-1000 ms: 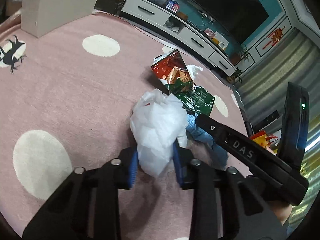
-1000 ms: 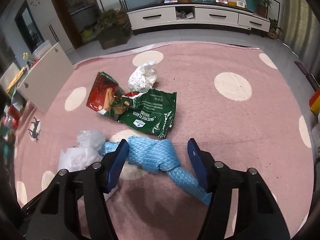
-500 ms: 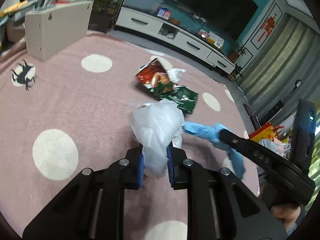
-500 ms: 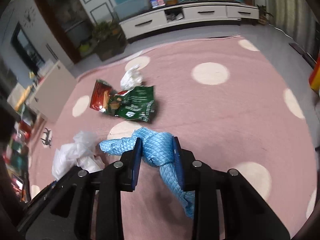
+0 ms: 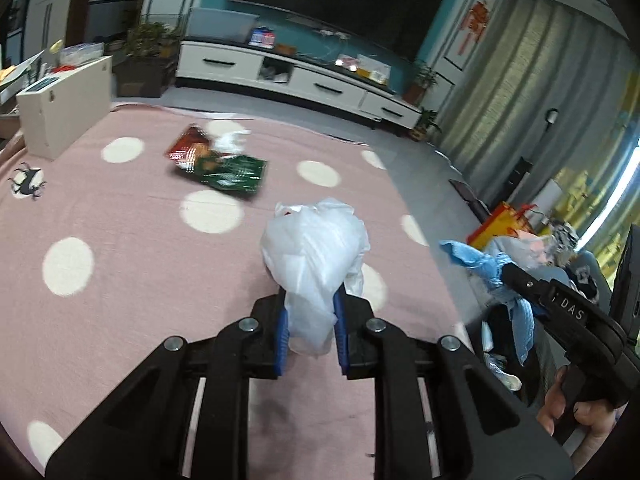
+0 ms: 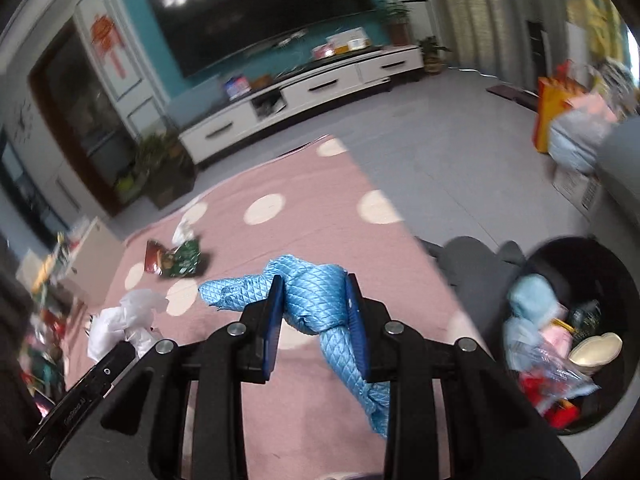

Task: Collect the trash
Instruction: 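Carry the white bag and blue fabric with both tools over the black bin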

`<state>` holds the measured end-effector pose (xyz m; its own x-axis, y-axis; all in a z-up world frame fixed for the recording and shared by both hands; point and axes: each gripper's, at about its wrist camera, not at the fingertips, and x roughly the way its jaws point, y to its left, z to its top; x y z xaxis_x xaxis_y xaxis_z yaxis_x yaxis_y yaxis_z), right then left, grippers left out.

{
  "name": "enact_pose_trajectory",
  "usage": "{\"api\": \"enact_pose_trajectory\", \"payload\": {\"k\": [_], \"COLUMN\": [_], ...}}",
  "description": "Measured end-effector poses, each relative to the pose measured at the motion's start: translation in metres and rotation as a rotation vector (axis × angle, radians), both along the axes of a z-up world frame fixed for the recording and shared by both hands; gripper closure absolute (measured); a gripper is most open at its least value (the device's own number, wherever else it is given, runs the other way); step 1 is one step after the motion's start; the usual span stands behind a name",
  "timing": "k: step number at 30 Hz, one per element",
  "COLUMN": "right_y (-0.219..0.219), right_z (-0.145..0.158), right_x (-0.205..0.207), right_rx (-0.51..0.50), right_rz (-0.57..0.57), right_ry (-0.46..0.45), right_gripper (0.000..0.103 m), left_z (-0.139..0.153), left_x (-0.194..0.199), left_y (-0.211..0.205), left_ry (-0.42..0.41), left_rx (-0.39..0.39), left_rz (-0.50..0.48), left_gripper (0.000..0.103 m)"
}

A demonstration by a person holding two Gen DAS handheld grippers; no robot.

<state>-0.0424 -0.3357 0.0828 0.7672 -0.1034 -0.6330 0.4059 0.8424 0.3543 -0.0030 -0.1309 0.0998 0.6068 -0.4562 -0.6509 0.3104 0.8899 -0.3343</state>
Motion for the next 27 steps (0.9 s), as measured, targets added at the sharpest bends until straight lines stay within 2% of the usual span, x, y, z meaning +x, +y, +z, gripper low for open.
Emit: {"api": "enact_pose_trajectory", "payload": {"k": [4,7,12,16,27], "right_y": [-0.038,-0.061,-0.085,-0.113,-0.153], "right_z": [0.014,0.023,0.023,0.01,-0.019], "right_x": [-0.043,-0.073,-0.102,-0.117,-0.144], "right_rx": [-0.047,-0.075,-0.177,-0.101,-0.029], "right_rz": [-0.169,-0.256,-0.406,-0.448,-0.57], "right_ry": [-0.036,-0.064,-0.009,0.014,0.097], "right_gripper": [0.072,0.072,0.072,0.072,0.071], "left_z": [0.006,0.011,0.013,0.008,-0.023], "left_x": [-0.02,-0.033,-0.052,-0.063,-0.08], "left_y": [-0.04,-0.07,-0.129,-0.166,-0.249], "left_ry": [-0.003,-0.011,-0.018,-0.009,0.041], "left_rx": [-0.013,-0.011,0.01,0.027,0.086], "left_rz": [-0.073,-0.128,-0.239,-0.311,-0.478], "left_gripper": [0.083,0.083,0.083,0.083,0.083]}}
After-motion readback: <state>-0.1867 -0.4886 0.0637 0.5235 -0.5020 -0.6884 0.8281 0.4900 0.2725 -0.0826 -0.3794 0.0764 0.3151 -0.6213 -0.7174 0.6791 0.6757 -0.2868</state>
